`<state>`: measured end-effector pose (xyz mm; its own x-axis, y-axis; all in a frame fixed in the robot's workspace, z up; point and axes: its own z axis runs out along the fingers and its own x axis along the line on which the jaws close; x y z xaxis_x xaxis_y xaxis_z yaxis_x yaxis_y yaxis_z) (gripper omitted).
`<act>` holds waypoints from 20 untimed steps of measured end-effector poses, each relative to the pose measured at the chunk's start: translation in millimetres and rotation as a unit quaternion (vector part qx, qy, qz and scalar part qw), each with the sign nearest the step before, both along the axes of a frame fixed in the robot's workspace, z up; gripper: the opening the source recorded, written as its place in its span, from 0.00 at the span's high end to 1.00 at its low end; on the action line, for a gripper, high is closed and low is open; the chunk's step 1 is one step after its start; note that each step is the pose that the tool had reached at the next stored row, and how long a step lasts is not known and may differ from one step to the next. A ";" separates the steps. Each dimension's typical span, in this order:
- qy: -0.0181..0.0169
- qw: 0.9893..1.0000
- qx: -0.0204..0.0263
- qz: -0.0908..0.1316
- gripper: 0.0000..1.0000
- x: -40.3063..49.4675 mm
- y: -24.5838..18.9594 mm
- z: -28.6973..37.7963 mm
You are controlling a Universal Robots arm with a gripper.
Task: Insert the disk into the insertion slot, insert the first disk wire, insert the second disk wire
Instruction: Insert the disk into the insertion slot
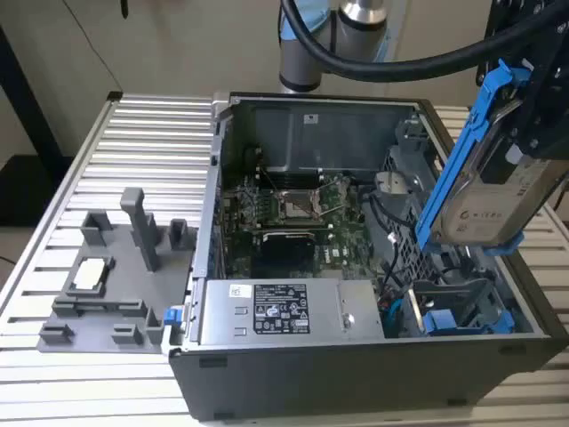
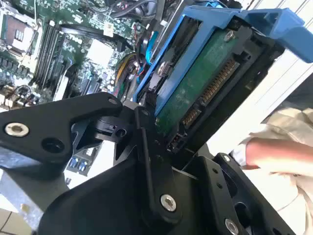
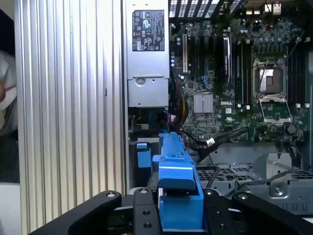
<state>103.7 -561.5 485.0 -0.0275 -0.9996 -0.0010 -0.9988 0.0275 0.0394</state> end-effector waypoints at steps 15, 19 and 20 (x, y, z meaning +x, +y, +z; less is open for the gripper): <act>-0.004 1.000 0.001 -0.001 0.67 0.0 -0.1 -1.8; -0.008 1.000 0.001 -0.001 0.67 0.1 0.0 -5.3; -0.008 1.000 0.001 -0.001 0.67 0.1 0.0 -6.5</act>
<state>103.8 -561.5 478.5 -0.0303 -0.9995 -0.0030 -0.9992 0.0302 0.0243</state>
